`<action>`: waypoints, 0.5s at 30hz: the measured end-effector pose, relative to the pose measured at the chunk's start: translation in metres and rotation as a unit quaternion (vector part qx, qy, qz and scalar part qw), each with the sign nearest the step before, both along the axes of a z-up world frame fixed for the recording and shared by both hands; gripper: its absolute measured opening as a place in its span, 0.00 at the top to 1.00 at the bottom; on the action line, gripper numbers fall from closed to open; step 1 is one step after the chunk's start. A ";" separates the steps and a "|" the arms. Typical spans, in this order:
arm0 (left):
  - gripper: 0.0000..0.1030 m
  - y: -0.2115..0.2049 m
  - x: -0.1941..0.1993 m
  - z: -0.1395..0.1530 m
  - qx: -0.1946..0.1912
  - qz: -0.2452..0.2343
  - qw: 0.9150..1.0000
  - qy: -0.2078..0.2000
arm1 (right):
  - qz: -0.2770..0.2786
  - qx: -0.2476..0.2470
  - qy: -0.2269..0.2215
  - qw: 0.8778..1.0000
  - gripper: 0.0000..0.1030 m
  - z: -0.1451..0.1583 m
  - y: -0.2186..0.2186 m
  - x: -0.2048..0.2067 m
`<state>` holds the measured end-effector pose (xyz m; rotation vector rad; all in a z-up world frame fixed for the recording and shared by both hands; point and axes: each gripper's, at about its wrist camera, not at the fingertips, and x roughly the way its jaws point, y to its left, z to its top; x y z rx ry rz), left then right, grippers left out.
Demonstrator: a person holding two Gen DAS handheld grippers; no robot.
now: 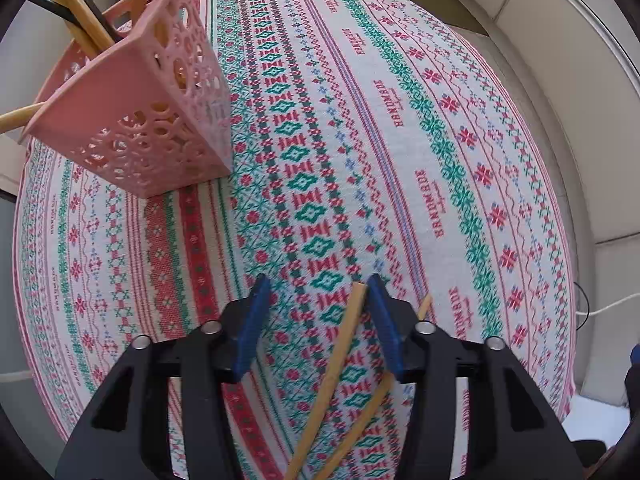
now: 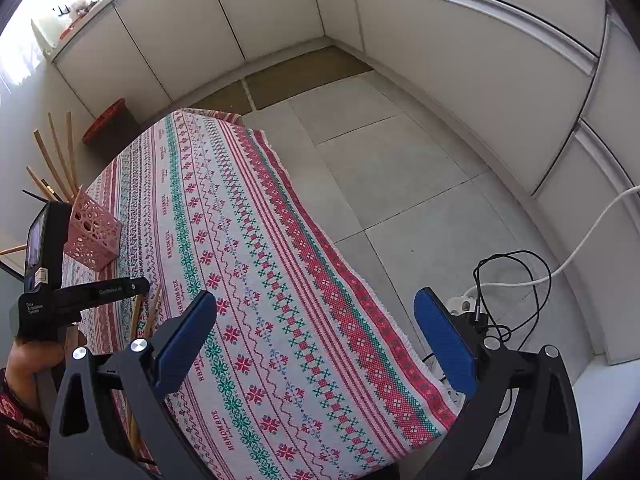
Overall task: Organize utensils
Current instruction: 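Lower both grippers to the last chopsticks and grasp one each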
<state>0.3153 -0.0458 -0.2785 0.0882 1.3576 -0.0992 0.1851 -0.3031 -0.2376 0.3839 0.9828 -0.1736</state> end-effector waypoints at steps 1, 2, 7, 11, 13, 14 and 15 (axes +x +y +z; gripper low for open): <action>0.65 0.001 -0.003 0.001 0.002 -0.009 1.000 -0.002 | 0.003 0.001 0.000 1.000 0.07 0.000 0.002 0.001; 0.69 0.002 -0.006 0.002 0.004 -0.017 1.000 -0.005 | 0.006 0.001 0.000 1.000 0.07 0.000 0.005 0.001; 0.94 0.025 -0.026 0.005 -0.031 -0.031 0.999 0.000 | 0.034 0.004 -0.006 0.999 0.07 0.004 0.031 0.008; 0.94 0.056 -0.043 0.019 -0.048 -0.019 0.999 -0.016 | 0.055 0.006 0.000 0.998 0.07 0.005 0.058 0.022; 0.94 0.069 -0.054 0.033 -0.057 -0.018 0.998 -0.031 | 0.063 0.014 0.004 0.998 0.07 0.004 0.074 0.034; 0.94 0.077 -0.060 0.044 -0.062 -0.019 0.997 -0.042 | 0.066 0.018 0.007 0.998 0.07 0.003 0.082 0.040; 0.94 0.085 -0.068 0.054 -0.069 -0.020 0.996 -0.052 | 0.072 0.023 0.014 0.997 0.07 0.002 0.092 0.048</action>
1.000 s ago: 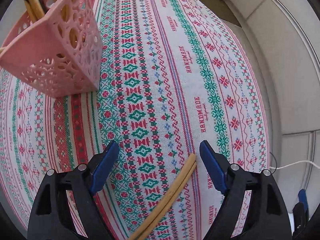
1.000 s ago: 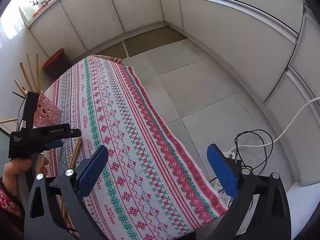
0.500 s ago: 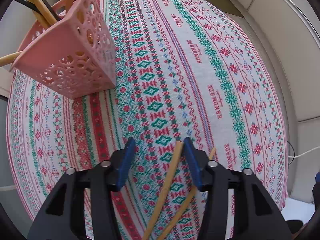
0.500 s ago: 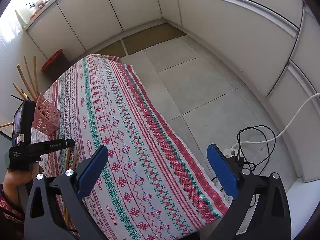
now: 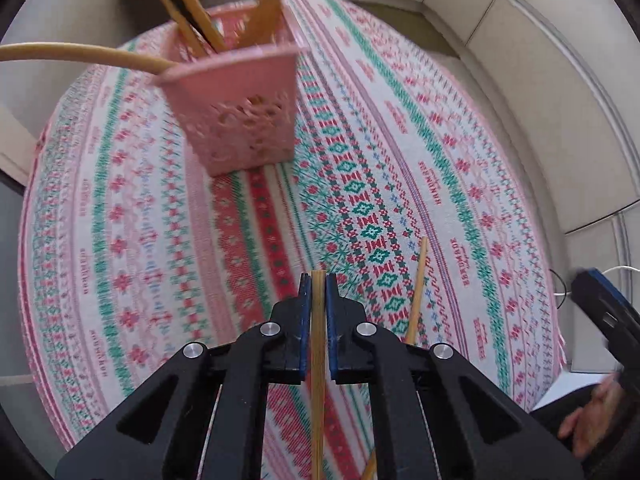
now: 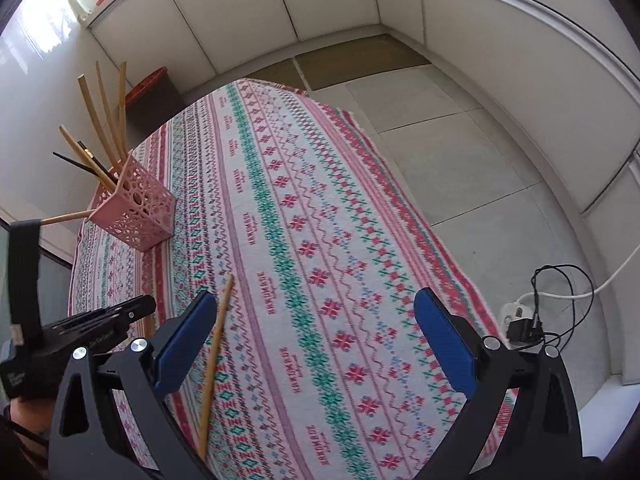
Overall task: Organize utensils
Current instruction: 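Lower both grippers to the last chopsticks and grasp one each, then carry both chopsticks over the pink holder and drop them in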
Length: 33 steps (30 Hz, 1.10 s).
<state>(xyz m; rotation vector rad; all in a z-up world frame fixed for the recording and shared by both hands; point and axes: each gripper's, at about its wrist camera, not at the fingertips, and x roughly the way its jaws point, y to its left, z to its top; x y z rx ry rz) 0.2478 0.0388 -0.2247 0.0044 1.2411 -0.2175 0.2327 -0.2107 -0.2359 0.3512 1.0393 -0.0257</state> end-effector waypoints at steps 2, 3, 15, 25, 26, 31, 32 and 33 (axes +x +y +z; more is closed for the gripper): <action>0.94 0.013 -0.013 0.019 -0.011 0.000 1.000 -0.020 | 0.016 0.000 0.016 1.000 0.07 -0.002 0.021 0.013; 0.94 0.020 -0.020 0.028 -0.015 0.002 0.999 -0.032 | 0.026 -0.004 0.026 0.999 0.07 -0.005 0.035 0.022; 0.94 0.060 -0.052 0.096 -0.035 0.057 0.989 -0.135 | 0.053 -0.022 0.130 0.990 0.86 -0.058 0.114 0.062; 0.94 0.064 -0.073 0.117 -0.074 0.049 0.983 -0.164 | 0.114 -0.070 0.008 0.991 0.95 0.004 0.109 0.022; 0.94 0.063 -0.075 0.118 -0.079 0.047 0.982 -0.165 | 0.126 -0.078 -0.009 0.989 0.95 0.017 0.108 0.015; 0.94 0.057 -0.078 0.128 -0.087 0.038 0.981 -0.172 | 0.169 -0.110 -0.069 0.977 0.95 0.068 0.107 0.002; 0.94 0.056 -0.077 0.131 -0.087 0.036 0.981 -0.171 | 0.175 -0.115 -0.077 0.975 0.95 0.077 0.107 -0.001; 0.94 0.055 -0.075 0.136 -0.087 0.034 0.980 -0.174 | 0.181 -0.118 -0.083 0.973 0.95 0.085 0.106 -0.004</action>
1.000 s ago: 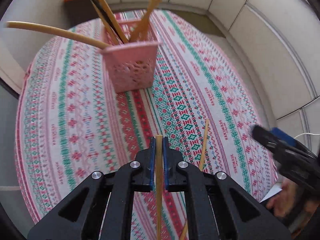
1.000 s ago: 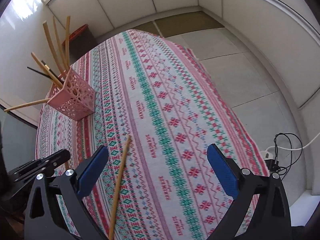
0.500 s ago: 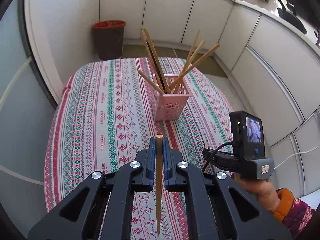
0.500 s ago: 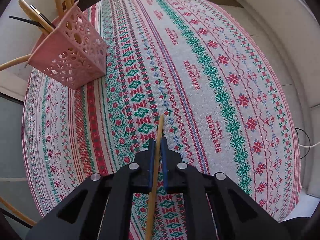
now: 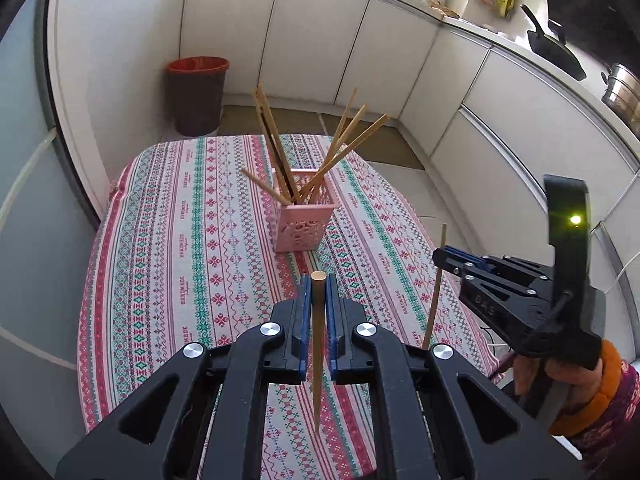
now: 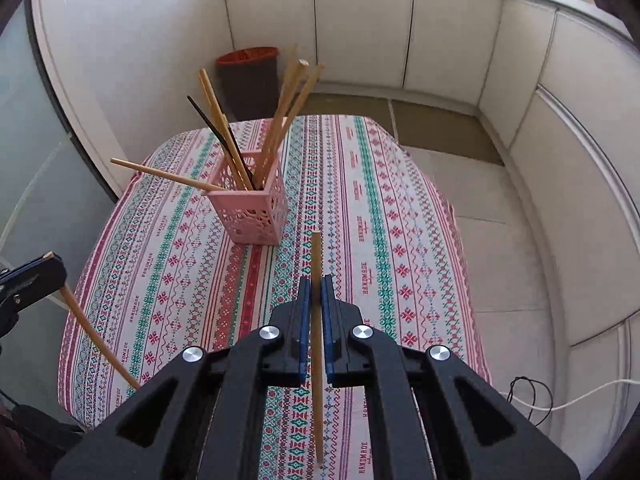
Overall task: Organize utensils
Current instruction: 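Carry both chopsticks over the pink holder and drop them in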
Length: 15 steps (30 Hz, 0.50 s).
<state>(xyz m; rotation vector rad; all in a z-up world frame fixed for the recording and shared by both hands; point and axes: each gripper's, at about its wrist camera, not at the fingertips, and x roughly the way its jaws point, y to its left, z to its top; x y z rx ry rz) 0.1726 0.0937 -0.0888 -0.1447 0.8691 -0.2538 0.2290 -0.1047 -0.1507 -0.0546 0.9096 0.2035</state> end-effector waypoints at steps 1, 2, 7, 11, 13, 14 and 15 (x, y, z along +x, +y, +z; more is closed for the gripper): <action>0.94 -0.001 0.001 0.006 0.001 -0.003 1.000 -0.005 | 0.005 -0.003 -0.004 1.000 0.95 0.006 0.002 0.001; 0.94 -0.002 0.003 0.014 -0.001 -0.007 1.000 -0.010 | 0.012 -0.004 -0.011 1.000 0.95 0.015 0.002 0.000; 0.94 -0.003 0.016 0.063 -0.010 -0.010 0.999 -0.050 | 0.025 0.010 -0.041 0.999 0.95 0.060 -0.006 -0.001; 0.94 -0.005 0.036 0.109 -0.006 0.001 0.995 -0.098 | 0.033 0.028 -0.070 0.997 0.95 0.102 -0.012 0.008; 0.94 -0.007 0.049 0.126 -0.004 0.007 0.993 -0.114 | 0.036 0.041 -0.083 0.995 0.95 0.122 -0.013 0.014; 0.94 -0.008 0.055 0.133 -0.004 0.007 0.993 -0.118 | 0.038 0.049 -0.085 0.994 0.94 0.132 -0.013 0.019; 0.94 -0.010 0.062 0.138 -0.002 0.008 0.992 -0.123 | 0.040 0.054 -0.086 0.994 0.94 0.139 -0.013 0.022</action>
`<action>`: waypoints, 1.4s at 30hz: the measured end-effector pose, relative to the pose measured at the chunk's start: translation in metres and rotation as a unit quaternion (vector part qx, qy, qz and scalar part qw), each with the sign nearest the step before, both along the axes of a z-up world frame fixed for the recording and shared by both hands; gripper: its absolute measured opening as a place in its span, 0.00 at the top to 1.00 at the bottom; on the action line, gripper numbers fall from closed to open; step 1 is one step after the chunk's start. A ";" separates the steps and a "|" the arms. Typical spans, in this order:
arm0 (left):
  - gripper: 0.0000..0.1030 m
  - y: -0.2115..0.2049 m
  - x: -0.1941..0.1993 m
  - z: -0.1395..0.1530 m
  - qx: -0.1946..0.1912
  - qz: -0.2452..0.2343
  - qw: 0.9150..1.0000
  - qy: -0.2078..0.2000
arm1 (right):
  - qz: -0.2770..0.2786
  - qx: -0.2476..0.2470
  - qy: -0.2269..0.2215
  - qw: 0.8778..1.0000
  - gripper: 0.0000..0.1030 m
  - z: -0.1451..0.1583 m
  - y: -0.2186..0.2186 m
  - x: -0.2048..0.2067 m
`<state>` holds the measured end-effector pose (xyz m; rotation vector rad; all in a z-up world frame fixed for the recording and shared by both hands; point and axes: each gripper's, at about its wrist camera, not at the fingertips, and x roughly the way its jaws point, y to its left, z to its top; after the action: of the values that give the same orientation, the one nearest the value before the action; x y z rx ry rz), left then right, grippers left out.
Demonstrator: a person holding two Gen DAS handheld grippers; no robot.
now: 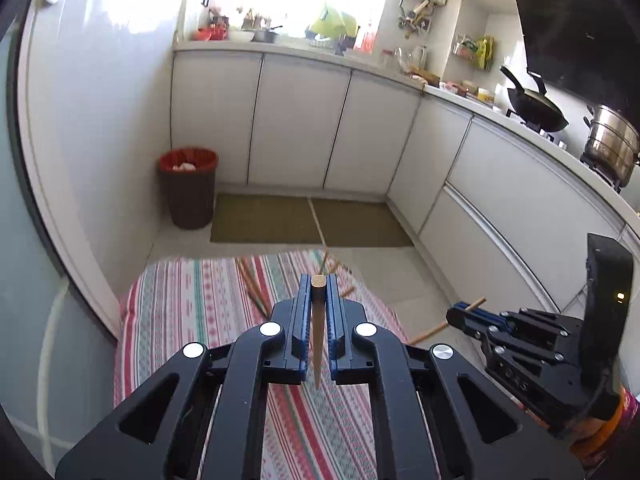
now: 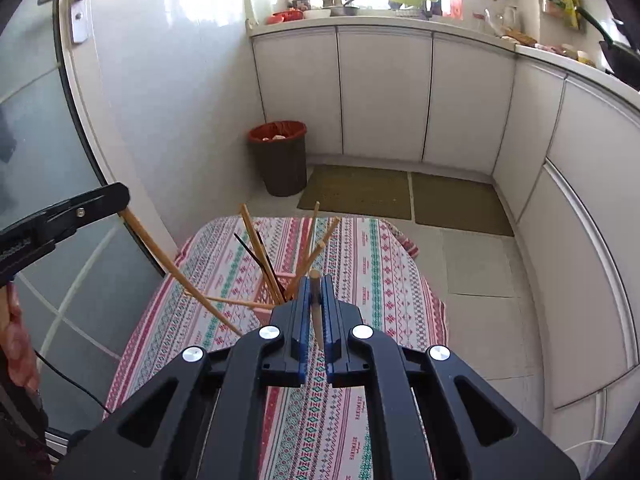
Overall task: Organize utensils
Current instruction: 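Carry both chopsticks over the pink holder and drop them in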
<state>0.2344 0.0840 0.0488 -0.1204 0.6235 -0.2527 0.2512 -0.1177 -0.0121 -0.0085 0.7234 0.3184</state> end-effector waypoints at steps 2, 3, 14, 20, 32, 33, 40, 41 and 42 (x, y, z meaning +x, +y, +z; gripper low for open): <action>0.94 -0.002 0.013 0.007 0.008 0.007 1.000 -0.008 | 0.007 0.008 -0.008 1.000 0.94 0.015 0.002 0.006; 0.94 -0.004 0.021 0.009 0.011 0.010 1.000 -0.011 | 0.011 0.009 -0.011 1.000 0.94 0.021 0.003 0.008; 0.91 -0.004 0.087 -0.035 0.044 0.028 0.998 0.048 | 0.028 0.028 -0.020 0.999 0.94 0.028 0.027 0.047; 0.87 0.024 0.088 -0.048 0.011 0.061 0.997 0.053 | 0.026 0.024 -0.010 0.999 0.94 0.009 0.041 0.070; 0.62 0.061 0.081 -0.051 -0.003 0.101 0.994 0.051 | 0.018 0.030 -0.010 0.999 0.94 -0.022 0.059 0.095; 0.62 0.063 0.081 -0.053 -0.003 0.101 0.993 0.053 | 0.021 0.033 -0.007 0.999 0.93 -0.025 0.061 0.098; 0.59 0.064 0.064 -0.052 0.005 0.092 0.994 0.054 | 0.012 0.030 0.008 0.999 0.74 -0.034 0.063 0.098; 0.57 0.062 0.062 -0.051 0.007 0.091 0.994 0.053 | 0.010 0.026 0.003 1.000 0.73 -0.031 0.061 0.092; 0.55 0.060 0.058 -0.050 0.009 0.090 0.995 0.052 | 0.008 0.024 0.001 1.000 0.73 -0.029 0.059 0.090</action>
<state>0.2927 0.1440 -0.0008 -0.1723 0.7140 -0.0678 0.3410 -0.0582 -0.0411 0.0322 0.7174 0.3512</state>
